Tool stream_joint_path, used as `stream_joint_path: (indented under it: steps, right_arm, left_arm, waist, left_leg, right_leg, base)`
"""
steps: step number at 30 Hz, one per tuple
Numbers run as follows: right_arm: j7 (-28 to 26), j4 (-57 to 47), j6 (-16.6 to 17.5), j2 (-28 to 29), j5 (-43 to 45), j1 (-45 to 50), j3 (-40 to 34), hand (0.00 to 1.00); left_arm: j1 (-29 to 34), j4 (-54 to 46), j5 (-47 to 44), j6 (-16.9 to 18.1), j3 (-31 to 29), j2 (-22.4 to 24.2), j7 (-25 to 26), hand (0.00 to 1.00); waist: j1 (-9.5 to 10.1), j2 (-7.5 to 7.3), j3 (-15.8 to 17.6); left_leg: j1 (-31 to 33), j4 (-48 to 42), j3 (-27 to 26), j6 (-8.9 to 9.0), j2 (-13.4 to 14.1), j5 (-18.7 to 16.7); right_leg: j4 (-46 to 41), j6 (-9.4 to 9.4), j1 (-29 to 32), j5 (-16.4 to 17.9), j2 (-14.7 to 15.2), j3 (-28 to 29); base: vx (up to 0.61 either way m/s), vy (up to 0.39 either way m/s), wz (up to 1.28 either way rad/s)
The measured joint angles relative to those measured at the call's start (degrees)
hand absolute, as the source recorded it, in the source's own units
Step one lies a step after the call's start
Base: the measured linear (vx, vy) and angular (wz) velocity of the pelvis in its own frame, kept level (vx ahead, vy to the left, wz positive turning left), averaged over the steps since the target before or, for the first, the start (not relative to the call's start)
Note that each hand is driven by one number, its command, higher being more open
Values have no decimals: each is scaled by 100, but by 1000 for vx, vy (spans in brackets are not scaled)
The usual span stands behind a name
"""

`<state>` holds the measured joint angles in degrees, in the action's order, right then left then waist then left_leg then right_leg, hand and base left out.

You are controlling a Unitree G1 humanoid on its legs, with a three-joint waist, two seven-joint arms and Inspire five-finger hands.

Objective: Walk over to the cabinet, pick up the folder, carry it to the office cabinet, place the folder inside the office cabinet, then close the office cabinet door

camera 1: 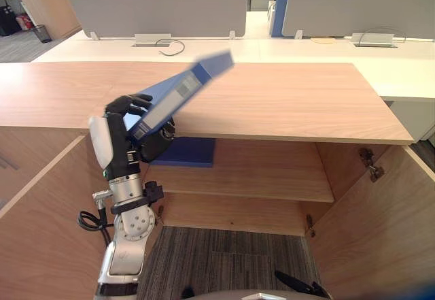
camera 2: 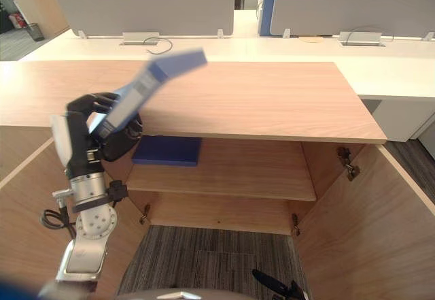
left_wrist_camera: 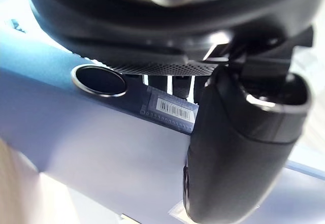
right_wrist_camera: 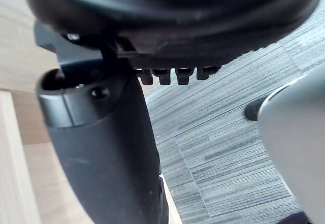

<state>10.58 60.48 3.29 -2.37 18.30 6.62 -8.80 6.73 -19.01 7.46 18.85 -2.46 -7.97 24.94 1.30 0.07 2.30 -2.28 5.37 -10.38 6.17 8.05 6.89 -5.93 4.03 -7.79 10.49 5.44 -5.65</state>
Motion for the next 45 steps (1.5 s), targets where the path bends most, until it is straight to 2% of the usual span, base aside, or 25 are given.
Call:
stream_joint_path:
  steps: [3,5,6,8,12,14,18,23,29,34,38,45]
  right_arm:
    - [-206,-757,93,28,497,312,315,100]
    - [-570,-1904,280,157,1285,818,589,100]
    - [-726,-2175,328,206,1555,946,621,100]
    - [-1090,-3476,471,422,2302,1577,853,100]
    - [-1100,-5283,599,519,2524,2051,1120,100]
    - [-1107,-6183,821,496,2561,1982,1121,100]
    - [-1096,-6677,1033,475,2574,1553,978,100]
    - [-1026,-7002,1069,459,2577,1506,651,100]
    - [-1034,-7786,1148,365,2677,1441,211,100]
    - [-1191,-8152,1149,-76,2569,1095,-173,100]
    - [-1185,-8158,1150,-512,2438,599,-765,100]
    - [-1184,-8077,1149,-1186,2222,-232,-558,100]
  left_arm:
    - [235,-251,-1255,214,15,303,-387,0]
    - [670,-376,-2263,212,11,493,-779,0]
    - [768,-403,-2509,206,12,531,-878,0]
    - [1110,-581,-3226,183,9,673,-1172,0]
    - [1473,-708,-4392,178,93,763,-1576,0]
    - [1577,-712,-5150,177,290,946,-1800,0]
    - [1568,-704,-5818,101,453,957,-2011,0]
    - [1437,-525,-5957,34,454,945,-2148,0]
    - [1264,-13,-5973,-165,447,777,-2380,0]
    - [1202,369,-5916,-440,444,679,-2667,0]
    - [1118,554,-5495,-602,454,461,-2850,0]
    - [789,778,-5188,-645,604,309,-3078,0]
  waist:
    - [-33,1,-3]
    - [-170,-42,33]
    - [-177,-64,54]
    - [-185,-161,141]
    - [-202,-234,215]
    - [-200,-221,218]
    - [-208,-235,208]
    - [-212,-223,215]
    - [-344,-188,236]
    - [-466,-146,252]
    - [-496,-98,229]
    - [-500,-74,180]
  left_leg:
    - [-1,-23,-96,-4,26,3]
    - [-23,-24,-173,-7,40,4]
    - [-41,-24,-195,-8,42,2]
    - [-61,-21,-313,-57,43,-42]
    - [-87,1,-527,-87,-56,-94]
    - [-116,-20,-667,-130,-183,-96]
    - [-190,-27,-802,-205,-297,-91]
    - [-325,-28,-920,-268,-397,-134]
    - [-470,-27,-999,-305,-477,-210]
    - [-481,-27,-940,-324,-521,-223]
    - [-482,-27,-880,-324,-541,-223]
    - [-454,-29,-632,-334,-536,-200]
  right_leg:
    - [-101,-10,114,-7,-13,129]
    - [-220,-14,198,-9,-15,219]
    - [-251,-14,219,-9,-14,245]
    - [-330,-7,308,-2,4,362]
    - [-574,103,541,64,114,600]
    - [-761,195,691,113,235,767]
    - [-806,283,707,84,339,915]
    - [-889,387,693,85,423,1046]
    - [-999,499,710,69,477,1172]
    - [-1111,622,889,-7,492,1145]
    - [-1102,631,970,-110,504,1047]
    - [-1099,578,1042,-197,504,767]
  base:
    - [-30,11,-23]
    - [-58,15,-20]
    - [-76,21,-24]
    - [-90,36,-25]
    - [-96,65,-29]
    - [-37,102,-28]
    - [-2,67,-17]
    - [-18,53,-14]
    - [-58,26,-13]
    - [-58,10,-19]
    - [-35,7,-15]
    - [-6,-6,-2]
